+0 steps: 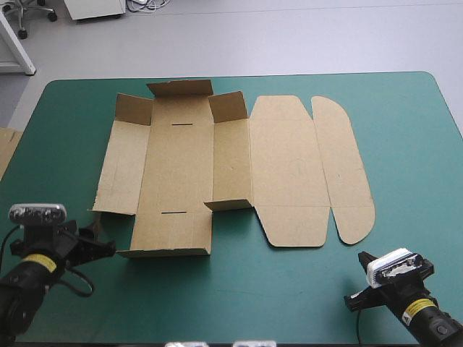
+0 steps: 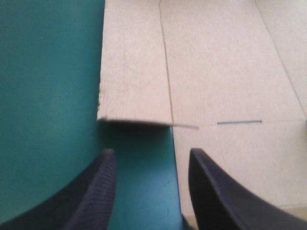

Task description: Fold the box

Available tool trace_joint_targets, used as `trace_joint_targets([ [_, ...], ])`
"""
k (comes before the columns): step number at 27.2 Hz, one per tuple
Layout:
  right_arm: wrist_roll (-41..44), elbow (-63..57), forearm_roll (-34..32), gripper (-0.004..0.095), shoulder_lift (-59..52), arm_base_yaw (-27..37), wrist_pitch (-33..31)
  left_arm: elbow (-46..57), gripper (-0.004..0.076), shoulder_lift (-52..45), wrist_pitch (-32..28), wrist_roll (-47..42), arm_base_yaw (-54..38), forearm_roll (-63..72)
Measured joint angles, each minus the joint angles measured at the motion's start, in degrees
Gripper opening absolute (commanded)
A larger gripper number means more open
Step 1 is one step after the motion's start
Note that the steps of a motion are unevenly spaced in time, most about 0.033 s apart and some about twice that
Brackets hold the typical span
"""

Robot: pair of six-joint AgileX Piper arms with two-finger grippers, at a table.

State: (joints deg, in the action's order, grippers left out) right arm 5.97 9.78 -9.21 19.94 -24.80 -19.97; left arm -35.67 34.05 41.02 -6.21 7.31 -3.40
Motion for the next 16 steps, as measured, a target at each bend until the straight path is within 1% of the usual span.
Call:
trace_joint_targets([
  [1,0.0,0.0,0.0,-0.0016,0.0,0.0,0.0,-3.8,0.0351,5.0,0.0,0.5,0.0,0.8],
  [4,0.0,0.0,0.0,-0.0016,0.0,0.0,0.0,-11.5,0.0351,13.0,0.0,2.0,0.0,2.6],
  [5,0.0,0.0,0.0,-0.0016,0.0,0.0,0.0,-15.9,0.0351,17.9,0.6,2.7,0.0,3.4],
  [9,0.0,0.0,0.0,-0.0016,0.0,0.0,0.0,-24.0,0.0351,27.8,3.9,3.1,0.0,3.9],
  [11,0.0,0.0,0.2,-0.0016,0.0,0.0,0.0,-26.7,0.0351,31.3,4.6,3.3,-0.9,4.7],
  [13,0.0,0.0,0.4,-0.0016,0.0,0.0,0.0,-27.9,0.0351,34.1,4.8,3.4,-3.6,6.7],
  [16,0.0,0.0,0.9,-0.0016,0.0,0.0,0.0,-28.5,0.0351,37.8,4.7,6.2,-12.2,14.5],
])
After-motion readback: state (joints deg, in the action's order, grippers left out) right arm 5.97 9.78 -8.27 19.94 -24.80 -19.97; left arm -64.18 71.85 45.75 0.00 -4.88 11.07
